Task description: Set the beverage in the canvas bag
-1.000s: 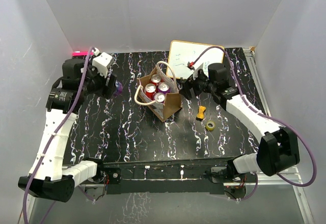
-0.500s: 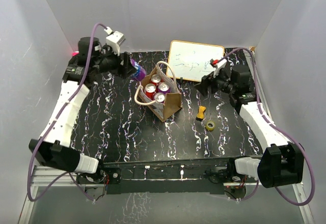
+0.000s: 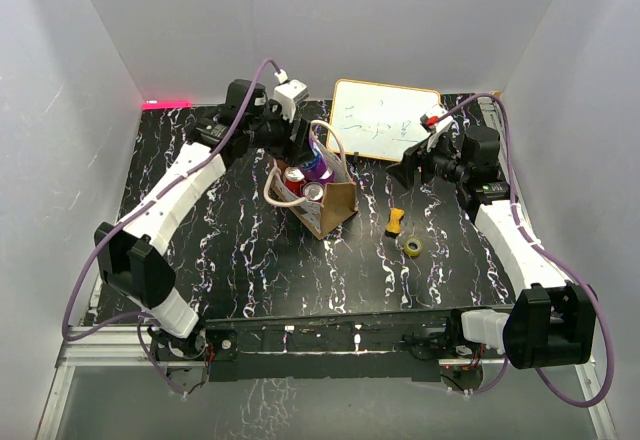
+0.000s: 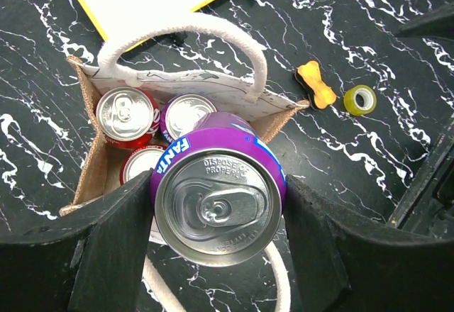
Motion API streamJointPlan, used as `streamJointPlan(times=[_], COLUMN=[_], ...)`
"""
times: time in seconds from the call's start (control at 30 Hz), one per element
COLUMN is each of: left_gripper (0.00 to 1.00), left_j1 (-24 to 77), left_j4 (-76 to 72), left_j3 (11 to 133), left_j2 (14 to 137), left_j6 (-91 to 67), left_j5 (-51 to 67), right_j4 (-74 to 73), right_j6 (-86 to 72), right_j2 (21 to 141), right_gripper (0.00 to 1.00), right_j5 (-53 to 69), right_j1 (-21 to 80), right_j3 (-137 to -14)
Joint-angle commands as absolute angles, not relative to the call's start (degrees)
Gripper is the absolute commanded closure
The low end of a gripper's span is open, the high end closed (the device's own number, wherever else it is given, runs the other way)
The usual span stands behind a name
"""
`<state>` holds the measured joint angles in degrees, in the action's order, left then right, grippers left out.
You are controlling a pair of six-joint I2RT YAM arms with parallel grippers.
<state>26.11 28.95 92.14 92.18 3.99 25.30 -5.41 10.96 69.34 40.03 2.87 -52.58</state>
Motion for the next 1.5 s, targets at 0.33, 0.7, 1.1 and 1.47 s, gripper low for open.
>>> streamJointPlan(times=[0.33, 0.7, 1.1, 1.47], left_gripper=[1.0, 1.0, 1.0, 1.0], left_j1=[31.51, 32.43, 32.71, 33.41], left_j4=[26.01, 25.5, 27.03, 27.87], left_j3=[98.24, 96.17, 95.56, 95.22], left_j2=[97.73, 95.29, 96.63, 99.77], left_j6=[5.19, 4.76, 4.71, 4.3], left_j5=[18.98, 25.07, 31.15, 33.83], right_j4=[-2.99, -3.08, -3.27, -3.34], right_j6=[10.99, 11.07, 11.4, 11.49], right_j2=[68.29, 68.73, 68.65, 68.65], right_gripper=[0.23, 0.23, 0.23, 0.22], right_j5=[41.75, 41.84, 41.34, 41.31], right_j1=[2.04, 1.98, 1.58, 1.41], right_j3=[-52.12, -52.13, -52.18, -52.23])
